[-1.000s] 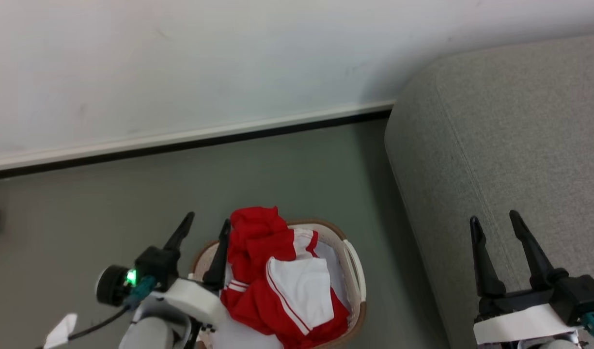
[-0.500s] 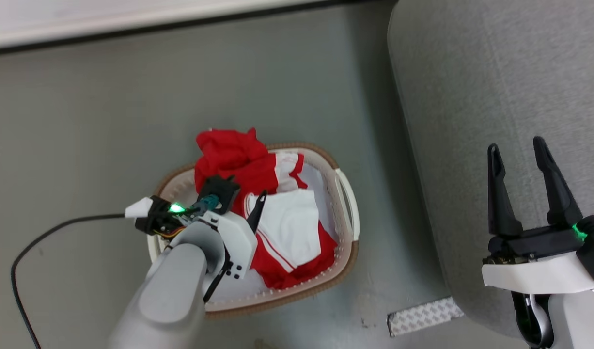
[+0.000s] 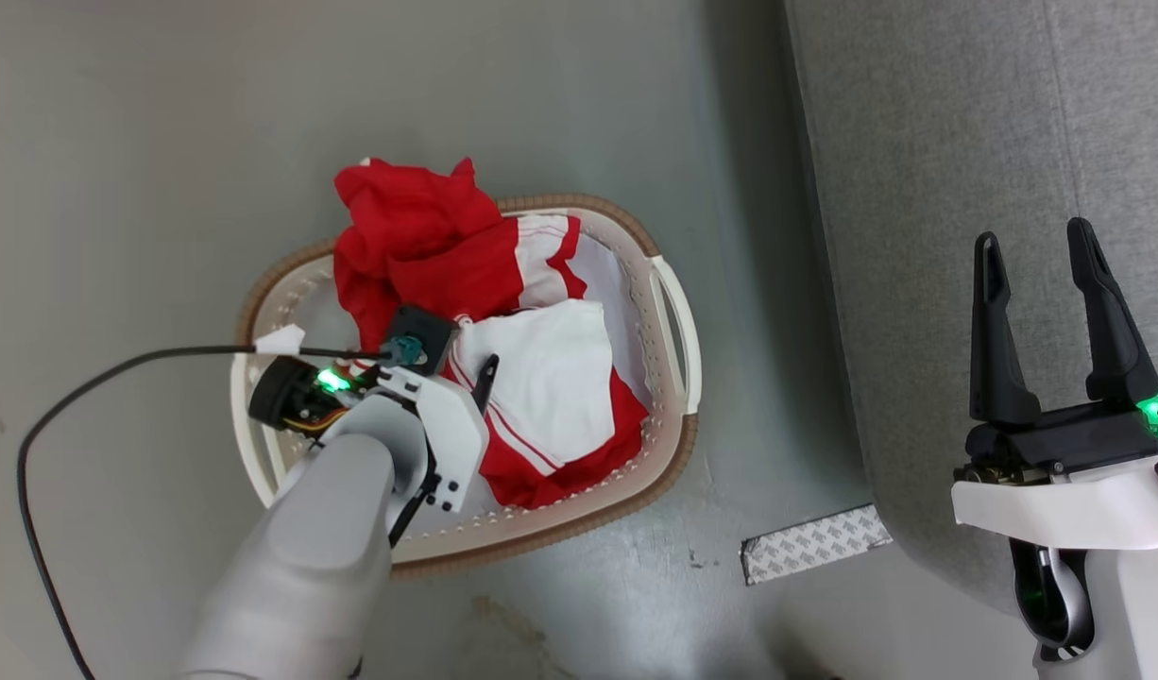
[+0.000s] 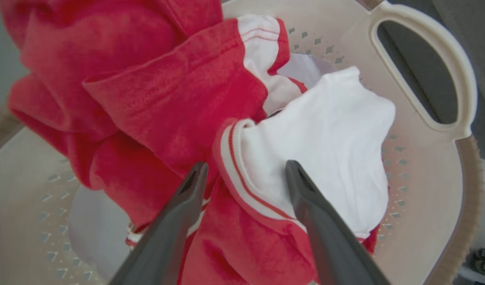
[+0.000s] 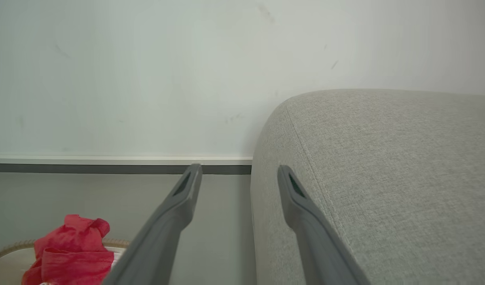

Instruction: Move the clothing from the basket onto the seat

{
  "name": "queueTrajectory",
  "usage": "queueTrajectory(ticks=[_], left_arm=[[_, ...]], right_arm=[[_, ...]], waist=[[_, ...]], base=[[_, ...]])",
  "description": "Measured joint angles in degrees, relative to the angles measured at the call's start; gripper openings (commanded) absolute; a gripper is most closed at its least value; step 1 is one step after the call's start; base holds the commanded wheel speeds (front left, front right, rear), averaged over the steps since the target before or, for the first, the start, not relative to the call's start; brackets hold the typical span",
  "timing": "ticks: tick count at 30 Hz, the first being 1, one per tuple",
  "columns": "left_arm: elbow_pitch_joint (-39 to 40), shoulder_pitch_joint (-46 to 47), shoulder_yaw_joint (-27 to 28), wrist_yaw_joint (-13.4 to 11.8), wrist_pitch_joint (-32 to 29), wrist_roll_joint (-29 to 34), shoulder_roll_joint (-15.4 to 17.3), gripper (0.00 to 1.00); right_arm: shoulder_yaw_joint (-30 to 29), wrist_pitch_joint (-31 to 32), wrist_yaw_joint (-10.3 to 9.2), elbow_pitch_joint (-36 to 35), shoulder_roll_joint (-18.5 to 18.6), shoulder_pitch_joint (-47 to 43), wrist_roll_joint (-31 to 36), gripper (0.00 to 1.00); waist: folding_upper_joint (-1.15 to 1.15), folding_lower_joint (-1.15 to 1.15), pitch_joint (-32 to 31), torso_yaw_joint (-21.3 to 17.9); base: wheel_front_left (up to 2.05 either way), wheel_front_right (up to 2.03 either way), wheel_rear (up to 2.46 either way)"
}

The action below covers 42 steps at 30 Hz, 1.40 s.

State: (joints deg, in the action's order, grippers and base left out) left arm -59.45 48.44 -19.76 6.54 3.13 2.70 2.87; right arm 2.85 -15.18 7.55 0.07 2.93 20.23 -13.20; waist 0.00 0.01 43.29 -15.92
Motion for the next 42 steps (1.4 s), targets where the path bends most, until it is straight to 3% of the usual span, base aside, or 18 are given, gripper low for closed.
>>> queueTrajectory(ticks=[7, 8, 10, 11, 18, 25, 34, 42], left_arm=[[-4.5, 3.5, -0.7, 0.0, 0.5, -0.2, 0.9, 1.00], [-5.2, 3.8, -0.9, 0.0, 0.5, -0.3, 0.9, 0.75], [-6.3, 4.3, -1.3, 0.1, 1.0, -0.4, 0.8, 0.05], [-6.9, 4.5, -1.5, 0.1, 1.0, -0.4, 0.7, 0.00], [-9.2, 3.7, -1.8, 0.5, 4.7, -3.5, 0.1, 0.00], [-7.8, -2.3, -2.2, 0.7, 10.1, -8.0, 0.0, 0.00], [2.7, -12.5, -3.6, 0.8, 11.9, -15.0, -0.1, 0.00], [13.8, -21.0, -2.9, -0.1, 11.9, -17.5, 0.5, 0.00]], right_arm=[[0.1, 0.0, 0.00, -0.3, 0.0, 1.0, -0.5, 1.00], [0.0, 0.0, 0.00, -0.4, 0.0, 1.0, -0.5, 1.00], [-0.1, 0.0, 0.00, -0.4, 0.0, 1.0, -0.5, 1.00], [-0.2, 0.0, 0.00, -0.4, 0.0, 1.0, -0.5, 1.00], [-0.6, 0.0, 0.00, 0.4, 0.0, 0.8, 0.1, 1.00], [-0.5, 0.0, 0.00, 2.8, -0.1, -0.9, 0.8, 1.00], [-0.9, 0.0, 0.00, 6.2, -0.1, -7.0, 2.0, 1.00], [-1.5, 0.0, 0.00, 8.7, 0.5, -13.1, 2.4, 1.00]], waist=[[0.00, 0.00, 3.6, -0.8], [0.00, -0.01, 4.0, -0.9], [0.00, 0.00, 4.7, -1.1], [0.00, 0.00, 4.9, -1.1], [0.00, -0.01, 2.3, -0.2], [0.00, -0.01, -5.3, 1.5], [0.00, -0.03, -19.3, 4.3], [0.00, -0.04, -31.5, 7.1]], base=[[0.00, 0.00, 0.00], [0.00, 0.00, 0.00], [0.00, 0.00, 0.00], [0.00, 0.00, 0.00], [0.00, 0.00, 0.00], [0.00, 0.00, 0.00], [0.00, 0.00, 0.00], [0.00, 0.00, 0.00]])
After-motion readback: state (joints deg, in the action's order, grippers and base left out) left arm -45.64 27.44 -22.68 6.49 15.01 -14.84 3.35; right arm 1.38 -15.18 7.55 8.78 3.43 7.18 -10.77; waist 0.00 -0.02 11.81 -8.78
